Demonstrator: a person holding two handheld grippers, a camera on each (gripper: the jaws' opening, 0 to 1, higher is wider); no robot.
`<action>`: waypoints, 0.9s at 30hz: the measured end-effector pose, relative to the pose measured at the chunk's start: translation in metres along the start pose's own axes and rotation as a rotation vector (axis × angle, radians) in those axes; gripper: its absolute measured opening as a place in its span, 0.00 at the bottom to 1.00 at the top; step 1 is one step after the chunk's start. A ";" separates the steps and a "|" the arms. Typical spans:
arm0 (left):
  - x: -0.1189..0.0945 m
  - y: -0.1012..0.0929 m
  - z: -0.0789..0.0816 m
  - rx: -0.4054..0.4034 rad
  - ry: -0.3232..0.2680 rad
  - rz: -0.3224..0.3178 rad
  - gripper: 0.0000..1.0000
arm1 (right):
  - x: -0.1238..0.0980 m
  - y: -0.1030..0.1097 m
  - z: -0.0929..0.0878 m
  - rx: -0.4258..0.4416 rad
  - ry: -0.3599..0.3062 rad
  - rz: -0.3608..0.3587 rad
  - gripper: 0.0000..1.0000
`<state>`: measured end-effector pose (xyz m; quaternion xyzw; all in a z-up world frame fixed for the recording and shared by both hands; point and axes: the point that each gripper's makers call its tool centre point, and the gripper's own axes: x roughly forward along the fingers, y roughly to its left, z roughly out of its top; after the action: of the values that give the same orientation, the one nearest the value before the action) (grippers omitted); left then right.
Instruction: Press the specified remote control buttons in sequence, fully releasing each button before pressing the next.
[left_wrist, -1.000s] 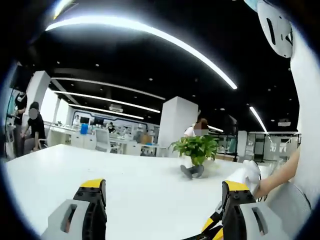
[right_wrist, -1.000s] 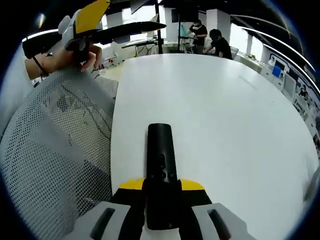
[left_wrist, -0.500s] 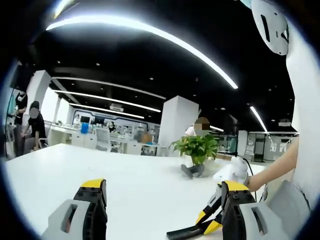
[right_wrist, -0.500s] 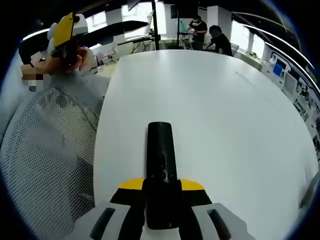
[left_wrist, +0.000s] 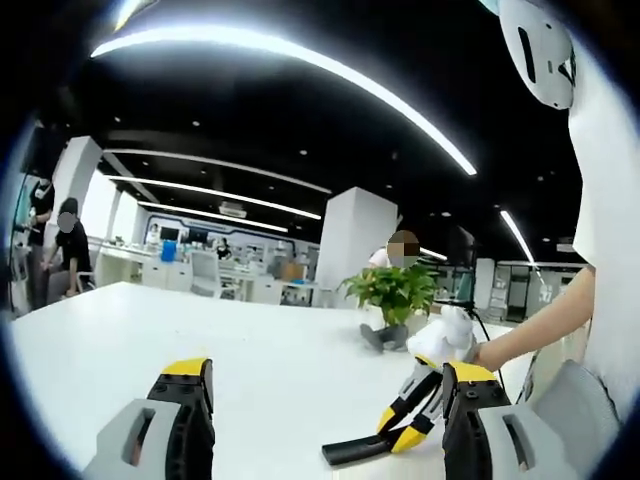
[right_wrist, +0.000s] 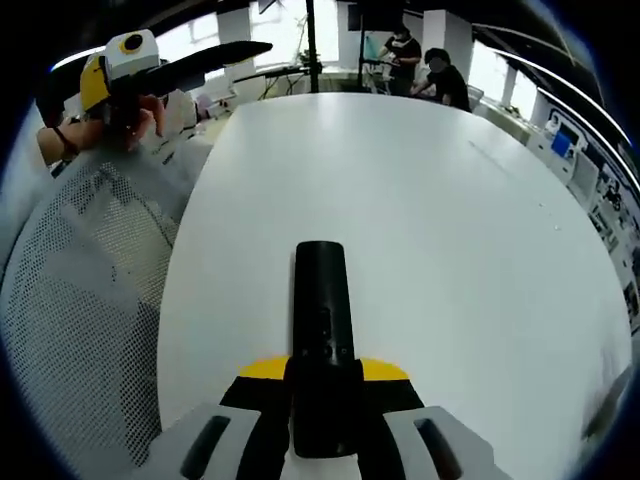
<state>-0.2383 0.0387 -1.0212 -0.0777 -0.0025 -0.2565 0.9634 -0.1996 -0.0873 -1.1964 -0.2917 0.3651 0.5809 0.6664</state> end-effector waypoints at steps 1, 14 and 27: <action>0.000 0.000 0.000 -0.002 0.001 0.000 0.99 | 0.000 -0.002 0.000 0.000 0.003 0.001 0.21; -0.001 0.001 -0.004 -0.008 0.017 0.006 0.98 | 0.000 -0.038 0.002 -0.019 0.033 -0.003 0.21; -0.001 0.002 -0.007 -0.007 0.036 0.009 0.97 | 0.000 -0.068 0.003 0.000 0.040 -0.007 0.21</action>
<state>-0.2385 0.0396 -1.0285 -0.0763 0.0163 -0.2534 0.9642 -0.1320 -0.0953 -1.1972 -0.3044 0.3774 0.5727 0.6610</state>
